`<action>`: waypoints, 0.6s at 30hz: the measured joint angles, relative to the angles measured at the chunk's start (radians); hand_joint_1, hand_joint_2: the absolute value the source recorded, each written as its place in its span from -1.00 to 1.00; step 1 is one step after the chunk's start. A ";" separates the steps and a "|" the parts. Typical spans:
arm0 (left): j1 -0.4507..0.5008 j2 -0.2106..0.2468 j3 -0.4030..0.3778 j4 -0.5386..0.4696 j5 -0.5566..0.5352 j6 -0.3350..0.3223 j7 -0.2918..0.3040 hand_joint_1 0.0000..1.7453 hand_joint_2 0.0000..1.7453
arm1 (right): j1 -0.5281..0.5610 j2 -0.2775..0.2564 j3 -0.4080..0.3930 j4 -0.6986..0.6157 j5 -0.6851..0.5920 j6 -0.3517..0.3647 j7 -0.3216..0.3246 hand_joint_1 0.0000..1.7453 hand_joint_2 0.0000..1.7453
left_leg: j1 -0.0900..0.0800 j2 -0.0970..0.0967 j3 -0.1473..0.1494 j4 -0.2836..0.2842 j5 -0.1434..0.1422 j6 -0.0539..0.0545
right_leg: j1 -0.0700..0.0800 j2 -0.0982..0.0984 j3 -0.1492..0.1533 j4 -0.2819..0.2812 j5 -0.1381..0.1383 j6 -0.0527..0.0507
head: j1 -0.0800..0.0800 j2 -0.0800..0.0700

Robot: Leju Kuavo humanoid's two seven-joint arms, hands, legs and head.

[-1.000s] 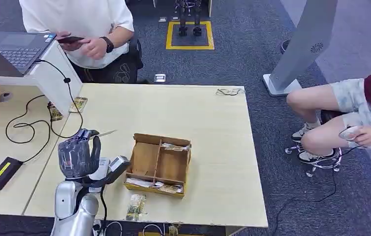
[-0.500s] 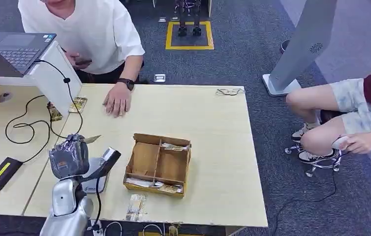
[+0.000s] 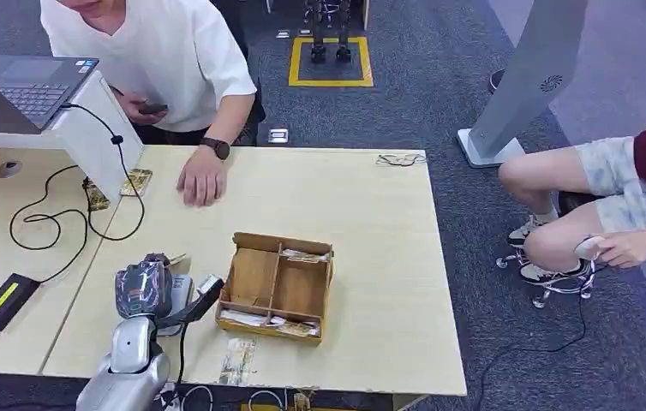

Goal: Pass the card to the sensor for recognition and then transmit it.

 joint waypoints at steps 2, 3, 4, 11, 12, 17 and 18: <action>-0.010 0.003 -0.011 0.014 0.000 -0.006 -0.002 1.00 1.00 | 0.000 0.000 0.000 0.000 0.000 0.000 0.000 -1.00 1.00 | 0.000 0.000 0.000 0.000 0.000 0.000 | 0.000 0.000 0.001 0.000 0.000 0.000 | 0.000 0.000; -0.013 0.003 -0.014 0.020 0.000 -0.007 -0.002 1.00 1.00 | 0.000 0.000 0.000 0.000 0.000 0.000 0.000 -1.00 1.00 | 0.000 0.000 0.000 0.000 0.000 0.000 | 0.000 0.000 0.001 0.000 0.000 0.000 | 0.000 0.000; -0.015 0.004 -0.016 0.023 0.000 -0.007 -0.002 1.00 1.00 | 0.000 0.000 0.000 0.000 0.000 0.000 0.000 -1.00 1.00 | 0.000 0.000 0.001 0.000 0.000 0.000 | 0.000 0.000 0.001 0.000 0.000 0.000 | 0.000 0.000; -0.029 0.010 -0.028 0.045 0.000 -0.012 -0.006 1.00 1.00 | 0.000 0.000 0.000 0.000 0.002 0.001 0.000 -1.00 1.00 | 0.000 0.000 0.002 0.000 0.000 0.000 | 0.000 0.000 0.003 0.000 0.000 0.000 | 0.000 0.000; -0.030 0.010 -0.029 0.047 0.000 -0.012 -0.006 1.00 1.00 | 0.000 0.000 0.000 0.000 0.002 0.001 0.000 -1.00 1.00 | 0.000 0.000 0.002 0.000 0.000 0.000 | 0.000 0.000 0.003 0.000 0.000 0.000 | 0.000 0.000; -0.034 0.010 -0.030 0.055 0.001 -0.010 -0.007 1.00 1.00 | 0.000 0.000 0.001 0.000 0.002 0.002 0.000 -1.00 1.00 | 0.000 0.000 0.003 0.000 0.000 0.000 | 0.000 0.000 0.004 0.000 0.000 0.000 | 0.000 0.000; -0.034 0.010 -0.030 0.055 0.002 -0.006 -0.008 1.00 1.00 | 0.000 0.000 0.001 0.000 0.002 0.002 0.000 -1.00 1.00 | 0.000 0.000 0.004 0.000 0.000 0.000 | 0.000 0.000 0.004 0.000 0.000 0.000 | 0.000 0.000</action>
